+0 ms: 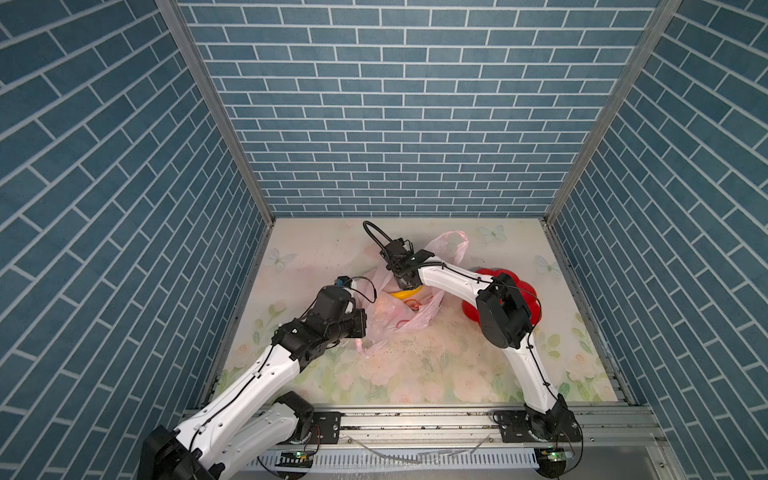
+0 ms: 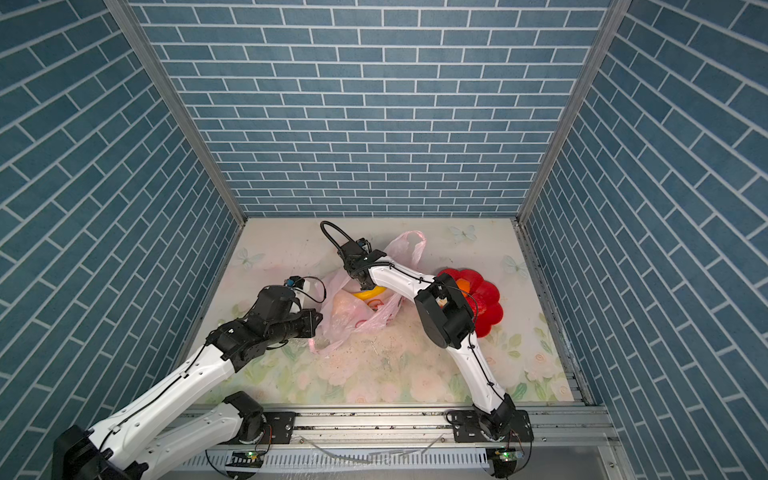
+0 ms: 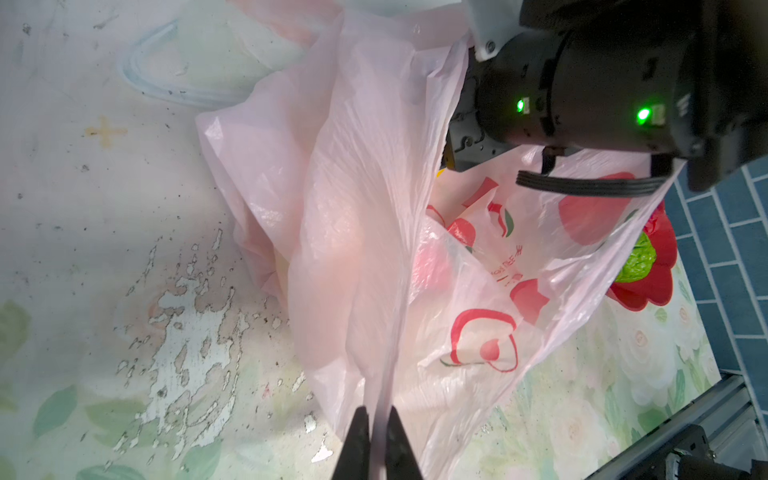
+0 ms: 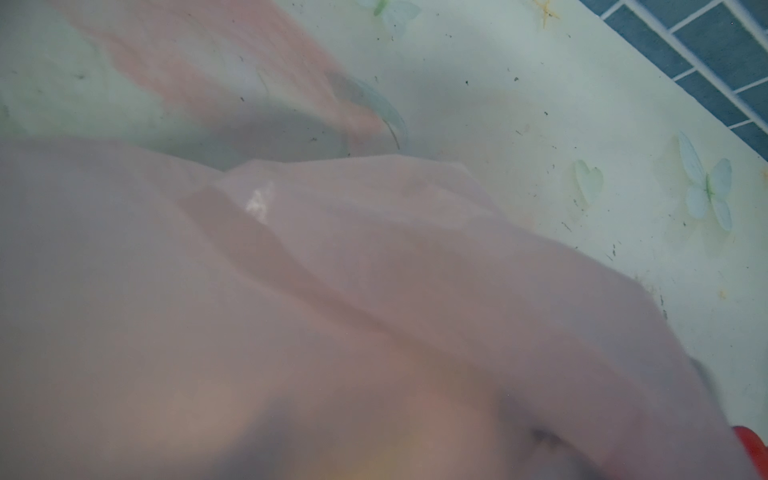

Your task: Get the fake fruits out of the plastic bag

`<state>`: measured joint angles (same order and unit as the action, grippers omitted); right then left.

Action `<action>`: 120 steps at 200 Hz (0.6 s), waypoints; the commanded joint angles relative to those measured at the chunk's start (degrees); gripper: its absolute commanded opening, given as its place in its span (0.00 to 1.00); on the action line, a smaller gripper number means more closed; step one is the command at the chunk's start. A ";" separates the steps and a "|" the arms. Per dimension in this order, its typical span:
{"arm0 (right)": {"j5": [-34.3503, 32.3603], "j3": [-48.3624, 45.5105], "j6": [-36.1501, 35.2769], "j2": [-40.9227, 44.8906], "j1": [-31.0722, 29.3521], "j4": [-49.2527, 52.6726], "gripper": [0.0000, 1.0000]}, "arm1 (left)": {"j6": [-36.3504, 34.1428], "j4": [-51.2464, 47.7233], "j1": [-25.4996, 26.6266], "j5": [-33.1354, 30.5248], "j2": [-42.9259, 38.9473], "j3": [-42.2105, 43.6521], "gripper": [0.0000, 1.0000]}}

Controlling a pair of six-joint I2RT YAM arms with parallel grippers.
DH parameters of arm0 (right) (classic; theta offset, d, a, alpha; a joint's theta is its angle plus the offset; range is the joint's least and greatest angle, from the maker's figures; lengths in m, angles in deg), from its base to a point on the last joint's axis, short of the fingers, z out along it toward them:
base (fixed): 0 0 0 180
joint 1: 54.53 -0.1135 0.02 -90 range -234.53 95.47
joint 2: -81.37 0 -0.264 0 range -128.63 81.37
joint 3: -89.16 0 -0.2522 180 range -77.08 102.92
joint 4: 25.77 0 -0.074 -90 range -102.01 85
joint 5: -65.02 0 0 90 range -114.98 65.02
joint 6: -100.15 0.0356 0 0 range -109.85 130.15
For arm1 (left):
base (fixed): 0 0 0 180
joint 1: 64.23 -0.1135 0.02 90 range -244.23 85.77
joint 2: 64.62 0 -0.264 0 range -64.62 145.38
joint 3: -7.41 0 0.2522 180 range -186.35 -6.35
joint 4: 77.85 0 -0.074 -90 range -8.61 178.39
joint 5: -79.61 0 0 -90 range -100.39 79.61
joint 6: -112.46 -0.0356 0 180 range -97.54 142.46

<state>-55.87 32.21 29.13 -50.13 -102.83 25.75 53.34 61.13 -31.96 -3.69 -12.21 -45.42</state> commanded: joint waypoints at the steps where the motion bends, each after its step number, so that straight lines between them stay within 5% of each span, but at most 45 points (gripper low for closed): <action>1: -2.69 3.09 -0.84 -1.55 0.73 0.84 0.80 | -0.47 -1.93 -0.45 -0.57 -0.80 0.72 0.10; 65: -3.05 4.36 -0.96 -2.06 1.97 -0.04 0.81 | -0.59 -2.96 -0.62 -0.90 -1.76 1.19 0.10; 120: 1.11 2.25 3.14 1.77 0.55 1.35 0.72 | 0.13 -1.53 -0.66 -0.49 -1.41 1.08 0.10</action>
<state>-56.33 33.98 29.50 -51.70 -101.43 25.77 53.38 59.75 -32.13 -3.91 -13.42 -44.94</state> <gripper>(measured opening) 0.748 0.100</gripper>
